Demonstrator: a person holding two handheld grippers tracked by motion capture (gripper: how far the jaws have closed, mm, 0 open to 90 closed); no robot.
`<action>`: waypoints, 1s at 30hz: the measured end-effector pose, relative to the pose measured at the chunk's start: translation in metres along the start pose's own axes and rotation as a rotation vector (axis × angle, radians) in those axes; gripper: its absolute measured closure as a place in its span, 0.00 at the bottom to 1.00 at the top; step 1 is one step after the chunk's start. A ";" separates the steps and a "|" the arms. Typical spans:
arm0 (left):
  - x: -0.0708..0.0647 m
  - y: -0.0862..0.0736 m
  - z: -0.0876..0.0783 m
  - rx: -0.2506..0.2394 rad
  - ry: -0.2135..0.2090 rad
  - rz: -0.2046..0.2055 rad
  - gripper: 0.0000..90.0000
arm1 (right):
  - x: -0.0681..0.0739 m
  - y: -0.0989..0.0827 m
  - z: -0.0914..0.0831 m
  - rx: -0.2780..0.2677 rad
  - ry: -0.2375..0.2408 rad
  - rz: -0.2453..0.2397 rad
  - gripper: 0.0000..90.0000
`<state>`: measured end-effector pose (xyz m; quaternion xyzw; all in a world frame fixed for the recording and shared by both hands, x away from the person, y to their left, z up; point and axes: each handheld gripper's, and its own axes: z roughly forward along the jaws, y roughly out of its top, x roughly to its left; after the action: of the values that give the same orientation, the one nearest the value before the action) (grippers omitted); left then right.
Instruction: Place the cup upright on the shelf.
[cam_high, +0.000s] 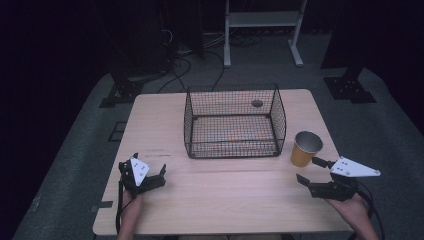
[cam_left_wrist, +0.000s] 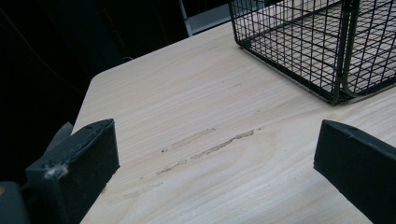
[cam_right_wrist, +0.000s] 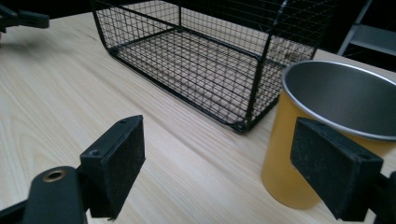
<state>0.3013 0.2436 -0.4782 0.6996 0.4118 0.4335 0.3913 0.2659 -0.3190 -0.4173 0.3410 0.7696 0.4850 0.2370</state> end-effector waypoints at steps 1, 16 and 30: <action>0.000 0.000 0.000 0.000 0.000 0.000 0.00 | -0.001 -0.001 -0.001 0.003 -0.004 0.002 0.19; 0.000 0.000 0.000 0.001 0.001 0.001 0.00 | -0.025 -0.011 -0.016 0.027 -0.062 0.028 0.19; 0.000 0.000 0.000 0.002 0.002 0.001 0.00 | -0.049 -0.016 -0.016 0.036 -0.080 0.065 0.15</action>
<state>0.3013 0.2433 -0.4783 0.6997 0.4124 0.4338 0.3901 0.2822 -0.3703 -0.4232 0.3890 0.7566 0.4648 0.2454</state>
